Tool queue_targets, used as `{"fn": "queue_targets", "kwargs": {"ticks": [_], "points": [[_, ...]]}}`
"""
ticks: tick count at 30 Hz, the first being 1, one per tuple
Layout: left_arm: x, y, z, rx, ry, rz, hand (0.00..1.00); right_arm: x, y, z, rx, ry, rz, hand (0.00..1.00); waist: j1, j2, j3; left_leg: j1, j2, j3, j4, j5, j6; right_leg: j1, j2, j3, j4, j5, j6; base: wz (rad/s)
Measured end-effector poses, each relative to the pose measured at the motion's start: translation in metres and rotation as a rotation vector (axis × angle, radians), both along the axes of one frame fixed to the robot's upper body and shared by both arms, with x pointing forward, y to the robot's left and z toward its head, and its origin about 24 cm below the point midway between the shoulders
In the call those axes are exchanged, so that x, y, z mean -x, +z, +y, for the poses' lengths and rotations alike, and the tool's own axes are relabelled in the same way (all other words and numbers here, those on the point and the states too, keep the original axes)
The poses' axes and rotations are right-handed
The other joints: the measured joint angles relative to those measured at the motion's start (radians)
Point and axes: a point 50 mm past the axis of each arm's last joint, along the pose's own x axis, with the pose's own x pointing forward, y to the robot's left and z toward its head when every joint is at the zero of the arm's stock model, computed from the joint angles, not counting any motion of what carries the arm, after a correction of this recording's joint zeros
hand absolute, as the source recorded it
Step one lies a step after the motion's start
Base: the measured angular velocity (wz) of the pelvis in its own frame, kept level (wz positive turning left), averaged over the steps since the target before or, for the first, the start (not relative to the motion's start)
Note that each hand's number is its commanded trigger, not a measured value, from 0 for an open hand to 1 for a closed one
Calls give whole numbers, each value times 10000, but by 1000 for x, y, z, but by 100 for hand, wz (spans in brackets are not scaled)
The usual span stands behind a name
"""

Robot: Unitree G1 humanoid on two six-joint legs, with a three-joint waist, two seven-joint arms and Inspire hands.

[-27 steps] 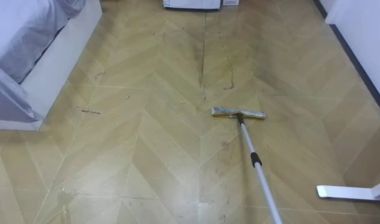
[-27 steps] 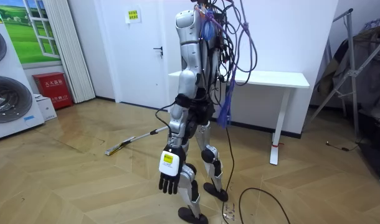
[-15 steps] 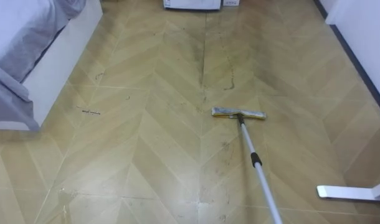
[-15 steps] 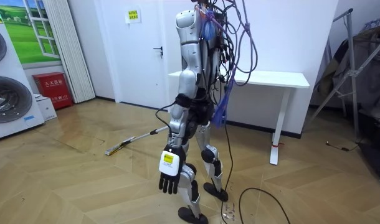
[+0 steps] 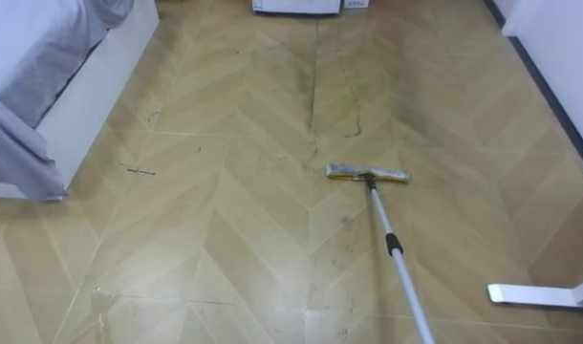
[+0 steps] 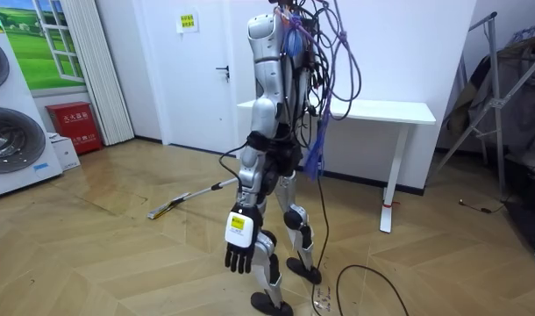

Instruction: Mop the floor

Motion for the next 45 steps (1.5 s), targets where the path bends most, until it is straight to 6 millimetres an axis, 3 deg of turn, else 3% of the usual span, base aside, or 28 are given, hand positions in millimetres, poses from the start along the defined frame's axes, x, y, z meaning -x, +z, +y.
{"fn": "queue_targets", "kwargs": {"ticks": [4, 16, 18, 20, 21, 24, 25, 27, 28, 30, 31, 32, 33, 34, 35, 36, 37, 38, 39, 40, 41, 42, 44, 45], "points": [[-13, 0, -1, -72, -248, -275, 0, -7, 0, 1, 0, -148, -132, 100, 2, 56, 4, -459, 28, 4, 108, 26, -5, -410, 28, -22, 22, 38, -58, 0], [-44, 1, -6, -31, -792, -1129, 0, -16, 0, -1, -273, -1172, -510, 100, -15, -64, 15, -2190, 44, -135, 531, 95, -3, -2150, 64, -68, 371, 46, -72, 3], [-45, 0, -9, 37, -931, -1106, 0, -18, 1, -3, 191, -1130, -496, 100, -20, 85, 57, -2655, 40, -193, 734, 98, 3, -2645, 54, -32, 630, 43, -69, 5], [-43, -1, -10, 51, -953, -1007, 0, -19, 1, -7, 595, -1168, -588, 100, 3, 290, 151, -3264, 10, -229, 889, 128, 53, -3481, -39, 27, 1235, -70, -102, 0], [-41, -1, -10, -12, -937, -926, 0, -18, 1, -7, 641, -1182, -543, 100, 19, 304, 152, -3409, -10, -215, 920, 135, 64, -3734, -94, 72, 1473, -148, -105, -6], [-34, -2, -7, -269, -866, -519, 0, -5, -1, -7, 845, -1446, -50, 100, -1, 224, 182, -4170, -194, -145, 1361, 136, 71, -5150, -471, 532, 3243, -785, -228, 4], [-36, -2, -8, -252, -838, -548, 0, 2, -2, -8, 938, -1649, 221, 100, 0, 210, 202, -4536, -246, -259, 1718, 111, 50, -5716, -545, 761, 4007, -988, -378, 20], [-39, -1, -7, -269, -784, -613, 0, 8, -3, -6, 946, -1922, 445, 100, 61, 187, 208, -5108, -376, -804, 2434, -9, -148, -6609, -293, 1539, 4824, -1354, -679, 9], [-40, -1, -7, -239, -568, -688, 0, 7, -3, -4, 899, -2112, 384, 100, 152, 129, 197, -5592, -501, -1166, 3012, -128, -348, -7203, 60, 1787, 4863, -1446, -802, 14], [-48, -2, -14, -21, -464, -863, 0, 5, -3, -6, 1033, -2250, 395, 100, 230, 201, 171, -6299, -621, -1075, 3835, -220, -520, -7765, -37, 1499, 5799, -1736, -994, 27], [-49, -2, -14, 32, -343, -883, 0, -3, -2, -5, 1045, -2409, 387, 100, 266, 204, 165, -6808, -528, -883, 4787, -228, -646, -8027, -88, 1445, 6358, -2017, -1148, 15], [-43, -3, -14, 53, -77, -749, 0, -12, 0, -6, 1061, -2468, 368, 100, 388, 113, 214, -7534, -339, -431, 6698, 107, -804, -8156, -108, 1269, 7023, -2408, -1527, 0], [-39, -3, -14, 61, 122, -666, 0, -17, 1, -7, 1083, -2414, 340, 100, 517, 56, 204, -7894, -269, -196, 7842, 518, -735, -8214, -63, 1317, 7381, -2597, -1625, -24], [-31, -4, -15, 121, 358, -530, 0, -29, 4, -12, 1069, -2385, 218, 100, 741, 4, 133, -8637, -113, 277, 9964, 1838, -682, -8354, 23, 1387, 7972, -2865, -1788, -32], [-28, -5, -16, 210, 602, -631, 0, -49, 9, -17, 1002, -2389, -208, 100, 970, -96, 178, -9425, 2, 672, 11944, 2705, -835, -8517, 68, 1541, 8377, -2988, -1929, -30], [-29, -5, -16, 243, 675, -719, 0, -62, 13, -20, 941, -2370, -505, 100, 1036, -166, 212, -9866, -3, 897, 12909, 2777, -854, -8609, 61, 1658, 8505, -2992, -1930, -21], [-30, -5, -16, 292, 871, -878, 0, -89, 22, -21, 710, -2347, -1199, 100, 1105, -322, 308, -10725, 18, 1272, 14425, 2651, -761, -8662, -37, 1836, 8526, -2959, -1990, -12], [-29, -4, -15, 244, 874, -926, 0, -108, 27, -19, 400, -2301, -1748, 100, 1170, -744, 447, -11350, 32, 1630, 14971, 2409, -450, -8611, -309, 2181, 8460, -2913, -1982, -5], [-26, -5, -15, 259, 874, -868, 0, -114, 30, -19, 272, -2287, -1944, 100, 1180, -845, 456, -11550, 64, 1698, 14951, 2256, -429, -8525, -399, 2306, 8380, -2883, -1928, 5], [-21, -6, -18, 453, 754, -763, 0, -125, 35, -22, 145, -2229, -2255, 100, 1215, -806, 422, -11619, 243, 1766, 14151, 1968, -478, -8276, -433, 2391, 8136, -2817, -1750, 10], [-20, -6, -18, 607, 593, -743, 0, -130, 40, -28, 111, -2240, -2426, 100, 1285, -725, 444, -11296, 445, 1759, 12506, 1799, -432, -8106, -445, 2354, 8046, -2853, -1526, 12], [-20, -6, -17, 629, 466, -708, 0, -130, 41, -31, 118, -2272, -2454, 100, 1332, -607, 407, -10977, 537, 1766, 11338, 1778, -425, -8003, -422, 2312, 8042, -2915, -1417, 19], [-21, -5, -10, 732, -41, -502, 0, -117, 39, -42, 179, -2495, -2176, 100, 1301, -171, 308, -9255, 555, 1724, 6481, 1696, -323, -7800, -315, 2076, 8087, -3336, -1105, 24], [-22, -4, -8, 743, -57, -481, 0, -109, 37, -44, 207, -2603, -2018, 100, 1291, -121, 293, -8822, 543, 1737, 5517, 1694, -320, -7768, -312, 2055, 8101, -3406, -1102, 24]]}}
